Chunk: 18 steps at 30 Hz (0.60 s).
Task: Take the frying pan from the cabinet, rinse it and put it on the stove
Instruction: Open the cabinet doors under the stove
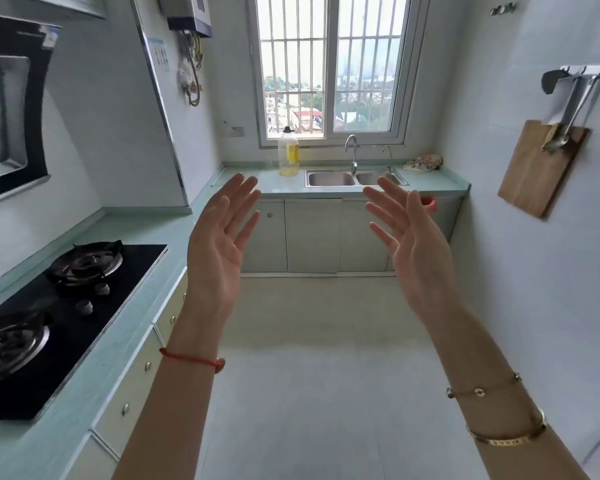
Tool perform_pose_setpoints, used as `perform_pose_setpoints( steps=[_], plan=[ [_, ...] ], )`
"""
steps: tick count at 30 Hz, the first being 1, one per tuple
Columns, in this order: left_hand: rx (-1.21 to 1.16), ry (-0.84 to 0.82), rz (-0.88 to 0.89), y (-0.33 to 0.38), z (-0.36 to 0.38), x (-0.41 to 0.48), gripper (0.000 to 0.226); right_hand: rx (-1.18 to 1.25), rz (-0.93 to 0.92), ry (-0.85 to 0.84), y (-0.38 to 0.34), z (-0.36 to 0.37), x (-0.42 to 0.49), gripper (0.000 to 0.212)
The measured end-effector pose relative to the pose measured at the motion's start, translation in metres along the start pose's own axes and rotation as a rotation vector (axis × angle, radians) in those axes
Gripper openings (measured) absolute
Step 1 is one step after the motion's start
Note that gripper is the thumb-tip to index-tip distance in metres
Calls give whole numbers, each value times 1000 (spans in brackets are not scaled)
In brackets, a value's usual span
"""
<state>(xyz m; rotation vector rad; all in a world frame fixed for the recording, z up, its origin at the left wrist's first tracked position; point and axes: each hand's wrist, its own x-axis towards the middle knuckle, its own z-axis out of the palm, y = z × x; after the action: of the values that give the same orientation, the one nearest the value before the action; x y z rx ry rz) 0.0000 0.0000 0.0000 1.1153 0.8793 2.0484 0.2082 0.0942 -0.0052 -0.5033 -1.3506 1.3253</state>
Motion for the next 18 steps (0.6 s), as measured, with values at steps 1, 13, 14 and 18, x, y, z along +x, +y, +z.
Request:
perform_pose_setpoints(
  steps=[1,13,14,18],
  plan=[
    [-1,9,1,-2,1,3,49,1,4,8,1,0,2,51],
    [-70,-42,-27,-48,-18,94,48,-13,39,59,49,-6,94,45],
    [-67,-44,-23,-51,-19,105,48,-17,36,57,52,-5,105,46],
    [-81,-73,-4,-64,-27,145,49,-25,17,53,67,-2,148,49]
  ],
)
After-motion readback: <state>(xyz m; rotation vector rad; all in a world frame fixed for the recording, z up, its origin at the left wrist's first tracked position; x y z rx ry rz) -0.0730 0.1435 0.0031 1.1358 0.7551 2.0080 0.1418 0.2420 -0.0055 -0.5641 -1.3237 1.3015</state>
